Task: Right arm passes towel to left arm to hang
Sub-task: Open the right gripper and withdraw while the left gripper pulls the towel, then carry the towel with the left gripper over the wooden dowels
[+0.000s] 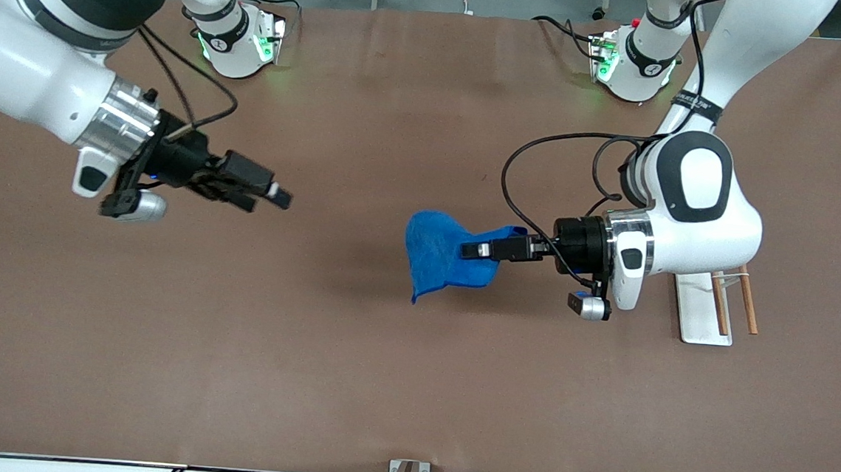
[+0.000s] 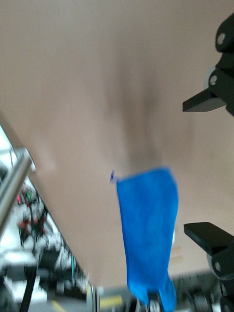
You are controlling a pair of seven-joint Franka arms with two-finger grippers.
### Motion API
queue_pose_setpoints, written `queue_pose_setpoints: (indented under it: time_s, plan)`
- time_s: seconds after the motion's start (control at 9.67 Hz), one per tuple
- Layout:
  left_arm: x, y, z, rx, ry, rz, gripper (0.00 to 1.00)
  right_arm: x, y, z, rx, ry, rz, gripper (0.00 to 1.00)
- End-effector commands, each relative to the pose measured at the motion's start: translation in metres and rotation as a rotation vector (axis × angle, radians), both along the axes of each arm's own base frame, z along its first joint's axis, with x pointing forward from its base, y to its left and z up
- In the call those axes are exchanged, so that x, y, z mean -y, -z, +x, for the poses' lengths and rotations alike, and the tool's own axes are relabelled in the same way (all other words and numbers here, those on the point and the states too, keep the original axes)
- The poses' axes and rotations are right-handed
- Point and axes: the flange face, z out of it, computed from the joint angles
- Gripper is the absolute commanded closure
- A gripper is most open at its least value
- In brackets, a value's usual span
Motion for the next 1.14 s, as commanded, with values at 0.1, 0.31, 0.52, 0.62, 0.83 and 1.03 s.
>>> queue_pose_setpoints:
  time_s: [0.1, 0.31, 0.52, 0.62, 0.83, 1.03]
  plan:
    - [-0.018, -0.005, -0.002, -0.120, -0.042, 0.320, 1.00, 0.081, 0.010, 0.008, -0.001, 0.013, -0.356, 0.00]
    - [-0.040, -0.017, 0.005, -0.208, -0.133, 0.486, 1.00, 0.143, 0.015, 0.010, -0.041, 0.064, -0.492, 0.00]
    - [-0.080, -0.025, 0.006, -0.207, -0.092, 0.660, 1.00, 0.208, 0.006, 0.002, -0.077, 0.120, -0.502, 0.00]
    - [-0.109, -0.031, 0.007, -0.194, -0.083, 0.748, 1.00, 0.227, -0.005, -0.009, -0.094, 0.128, -0.503, 0.00]
    - [-0.139, -0.028, -0.005, -0.247, 0.028, 0.963, 0.99, 0.249, -0.023, -0.028, -0.124, 0.134, -0.553, 0.00]
    - [-0.174, -0.012, -0.015, -0.321, 0.072, 1.121, 0.99, 0.253, -0.028, -0.034, -0.138, 0.116, -0.557, 0.00]
